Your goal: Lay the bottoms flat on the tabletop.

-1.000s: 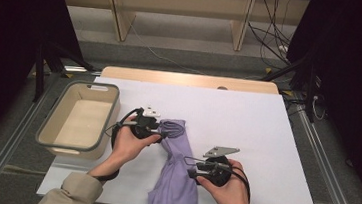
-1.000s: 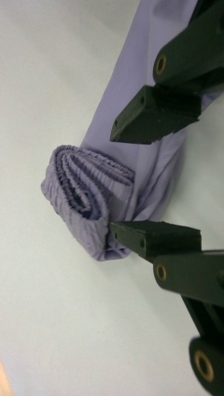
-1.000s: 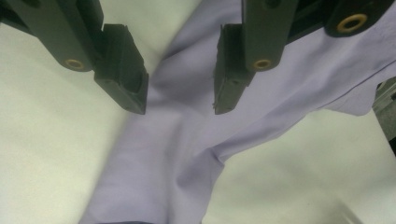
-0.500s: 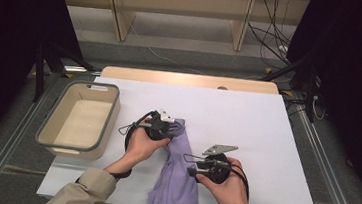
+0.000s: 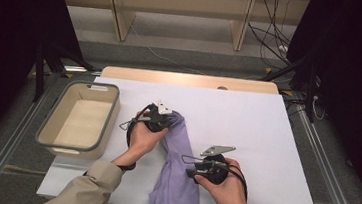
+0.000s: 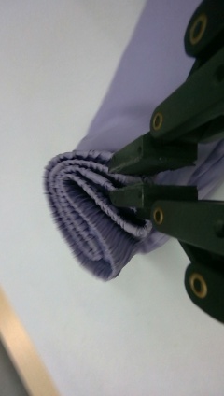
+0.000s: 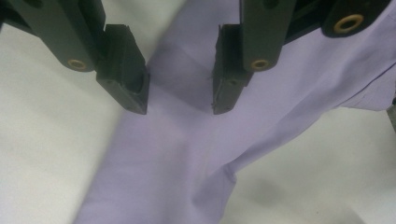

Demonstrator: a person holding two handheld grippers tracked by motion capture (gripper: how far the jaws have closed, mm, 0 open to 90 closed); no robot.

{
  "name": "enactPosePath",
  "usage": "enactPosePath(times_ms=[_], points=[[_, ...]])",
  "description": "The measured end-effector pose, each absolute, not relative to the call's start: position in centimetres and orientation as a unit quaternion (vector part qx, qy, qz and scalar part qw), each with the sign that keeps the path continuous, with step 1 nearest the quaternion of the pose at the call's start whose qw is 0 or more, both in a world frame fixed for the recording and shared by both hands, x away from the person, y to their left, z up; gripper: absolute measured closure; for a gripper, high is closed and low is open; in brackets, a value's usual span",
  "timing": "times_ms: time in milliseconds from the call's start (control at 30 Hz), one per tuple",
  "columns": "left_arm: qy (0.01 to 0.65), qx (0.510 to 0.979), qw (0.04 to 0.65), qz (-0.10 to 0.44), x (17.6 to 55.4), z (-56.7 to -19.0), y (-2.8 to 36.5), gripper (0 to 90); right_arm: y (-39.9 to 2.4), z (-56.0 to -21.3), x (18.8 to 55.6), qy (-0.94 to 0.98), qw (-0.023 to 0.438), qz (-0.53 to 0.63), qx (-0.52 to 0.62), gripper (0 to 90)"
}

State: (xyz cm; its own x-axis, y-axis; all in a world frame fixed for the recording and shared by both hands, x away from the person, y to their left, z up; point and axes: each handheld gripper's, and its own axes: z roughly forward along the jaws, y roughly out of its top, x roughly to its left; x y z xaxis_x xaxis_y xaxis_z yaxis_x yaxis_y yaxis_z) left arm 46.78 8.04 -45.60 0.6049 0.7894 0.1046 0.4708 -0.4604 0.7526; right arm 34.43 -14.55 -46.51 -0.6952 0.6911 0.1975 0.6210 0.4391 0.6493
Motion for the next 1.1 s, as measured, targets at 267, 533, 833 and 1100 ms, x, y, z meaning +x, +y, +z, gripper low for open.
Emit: enactPosePath(times_ms=[267,533,833,1100], points=[[0.417,0.787,0.383,0.245,46.9,-44.5,9.1,60.3,-14.7,-46.5,34.4,0.844,0.051,0.363,0.391,56.6],[0.409,0.812,0.375,0.182,45.2,-45.2,9.3,55.0,-14.9,-46.7,34.6,0.84,0.053,0.361,0.401,51.7],[0.425,0.826,0.359,0.093,42.4,-47.2,9.9,34.6,-14.5,-47.9,34.4,0.849,0.02,0.333,0.41,46.8],[0.43,0.825,0.36,0.072,43.0,-48.5,9.7,40.8,-13.4,-47.8,33.6,0.867,0.032,0.313,0.387,76.9]])
